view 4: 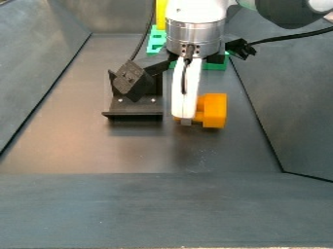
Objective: Pick up the 3 prong object. Move up. Place the 3 prong object on the fixture. Regrasp the 3 prong object. Move to above the board. Insert the 3 prong object.
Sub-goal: Pick up the 3 prong object, then move up, then place the 3 prong object on the fixture.
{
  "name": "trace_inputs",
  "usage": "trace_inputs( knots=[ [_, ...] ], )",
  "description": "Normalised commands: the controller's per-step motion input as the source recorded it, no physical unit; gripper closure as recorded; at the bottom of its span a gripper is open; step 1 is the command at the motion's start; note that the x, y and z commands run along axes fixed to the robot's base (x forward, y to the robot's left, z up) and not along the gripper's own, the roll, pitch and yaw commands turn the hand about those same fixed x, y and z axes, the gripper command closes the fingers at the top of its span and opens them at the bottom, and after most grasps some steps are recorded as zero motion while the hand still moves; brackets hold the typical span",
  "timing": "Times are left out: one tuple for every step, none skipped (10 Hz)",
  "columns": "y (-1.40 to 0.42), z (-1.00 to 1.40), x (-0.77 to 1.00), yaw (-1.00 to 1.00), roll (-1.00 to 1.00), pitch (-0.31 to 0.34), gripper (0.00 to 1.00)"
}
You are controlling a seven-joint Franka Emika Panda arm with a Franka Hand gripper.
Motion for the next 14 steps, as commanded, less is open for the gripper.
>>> trace_inputs(
  knots=[
    [0.0, 0.0, 0.0, 0.0, 0.0, 0.0, 1.0],
    [0.0, 0.83, 0.0, 0.0, 0.0, 0.0, 1.0],
    [0.07, 0.85, -0.03, -0.01, 0.01, 0.001, 1.0],
    [0.05, 0.71, -0.05, -0.02, 0.01, 0.023, 1.0],
    [0.03, 0.62, -0.04, -0.02, 0.02, 0.029, 1.0],
    [0.02, 0.43, -0.02, -0.03, 0.04, 0.051, 1.0],
    [0.01, 0.23, -0.02, -0.02, 0.06, 0.063, 1.0],
    [0.0, 1.0, 0.0, 0.0, 0.0, 0.0, 1.0],
    [0.0, 1.0, 0.0, 0.0, 0.0, 0.001, 1.0],
    [0.0, 1.0, -0.01, 0.0, 0.02, 0.037, 1.0],
    [0.0, 1.0, -0.02, -0.01, 0.04, 0.048, 1.0],
    [0.0, 1.0, -0.02, -0.01, 0.06, 0.057, 1.0],
    [0.0, 1.0, -0.03, -0.01, 0.07, 0.063, 1.0],
    [0.0, 0.98, -0.03, 0.01, 0.08, 0.071, 1.0]
  ],
)
